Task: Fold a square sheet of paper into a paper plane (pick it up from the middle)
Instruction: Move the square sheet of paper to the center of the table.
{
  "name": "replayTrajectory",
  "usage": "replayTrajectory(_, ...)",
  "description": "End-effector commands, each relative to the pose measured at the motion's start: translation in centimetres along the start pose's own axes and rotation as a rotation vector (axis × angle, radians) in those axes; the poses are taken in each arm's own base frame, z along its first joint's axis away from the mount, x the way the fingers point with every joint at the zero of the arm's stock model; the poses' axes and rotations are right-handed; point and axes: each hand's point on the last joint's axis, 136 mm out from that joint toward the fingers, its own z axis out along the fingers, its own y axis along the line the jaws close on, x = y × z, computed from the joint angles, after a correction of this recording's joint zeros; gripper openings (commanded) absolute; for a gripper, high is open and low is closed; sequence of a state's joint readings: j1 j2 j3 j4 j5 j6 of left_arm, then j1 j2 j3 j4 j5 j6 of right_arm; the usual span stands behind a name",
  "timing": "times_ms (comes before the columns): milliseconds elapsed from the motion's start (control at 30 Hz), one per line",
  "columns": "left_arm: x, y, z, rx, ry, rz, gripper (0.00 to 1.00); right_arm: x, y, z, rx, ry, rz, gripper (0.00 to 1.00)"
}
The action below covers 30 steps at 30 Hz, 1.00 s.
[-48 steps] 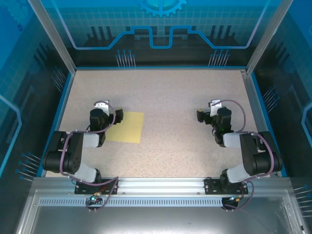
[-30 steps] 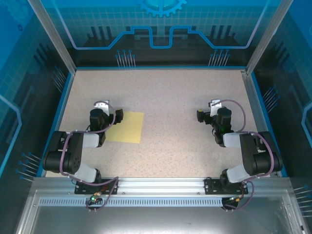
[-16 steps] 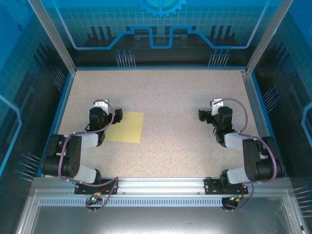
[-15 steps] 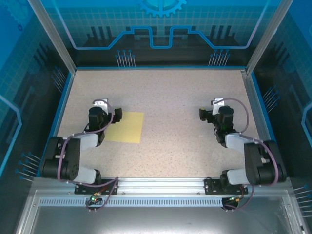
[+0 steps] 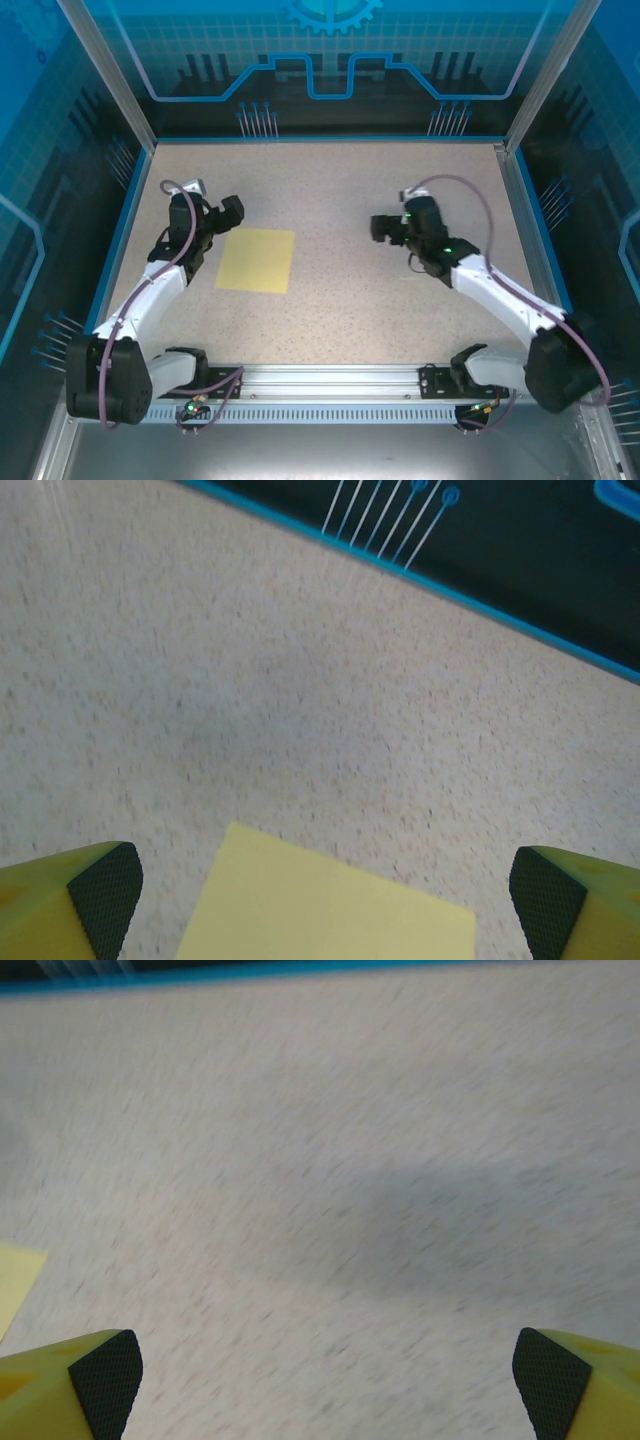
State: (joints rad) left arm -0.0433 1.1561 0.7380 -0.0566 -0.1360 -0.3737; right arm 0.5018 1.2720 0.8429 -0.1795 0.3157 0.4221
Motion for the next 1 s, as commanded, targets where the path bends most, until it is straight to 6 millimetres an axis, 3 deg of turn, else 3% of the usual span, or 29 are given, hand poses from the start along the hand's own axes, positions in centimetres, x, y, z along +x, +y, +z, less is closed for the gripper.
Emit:
replayTrajectory(0,1.2,-0.5,-2.0,-0.008,0.136,-0.058,0.98,3.0,4.3,1.2,0.030,0.181,-0.066,0.99)
replayTrajectory(167,0.4,0.3,-4.0,-0.080,0.173,-0.055,0.99,5.7,12.4,3.9,0.034,0.276,-0.304,0.99)
replayTrajectory(333,0.1,1.1,-5.1,-0.124,0.175,-0.045,0.98,8.1,18.9,6.3,0.002,0.332,-0.446,0.99)
replayTrajectory(533,-0.4,2.2,-5.6,-0.176,0.140,-0.054,0.98,11.6,23.6,8.9,0.010,0.433,-0.536,0.99)
replayTrajectory(700,-0.4,2.8,-5.8,-0.207,0.138,-0.057,0.98,13.7,24.1,10.4,0.055,0.489,-0.594,0.99)
replayTrajectory(833,-0.6,3.0,-6.0,-0.216,0.131,-0.054,0.98,14.8,22.4,10.7,0.098,0.525,-0.657,0.99)
replayTrajectory(967,-0.6,3.2,-6.0,-0.223,0.128,-0.052,0.98,15.7,19.3,10.4,0.120,0.580,-0.696,1.00)
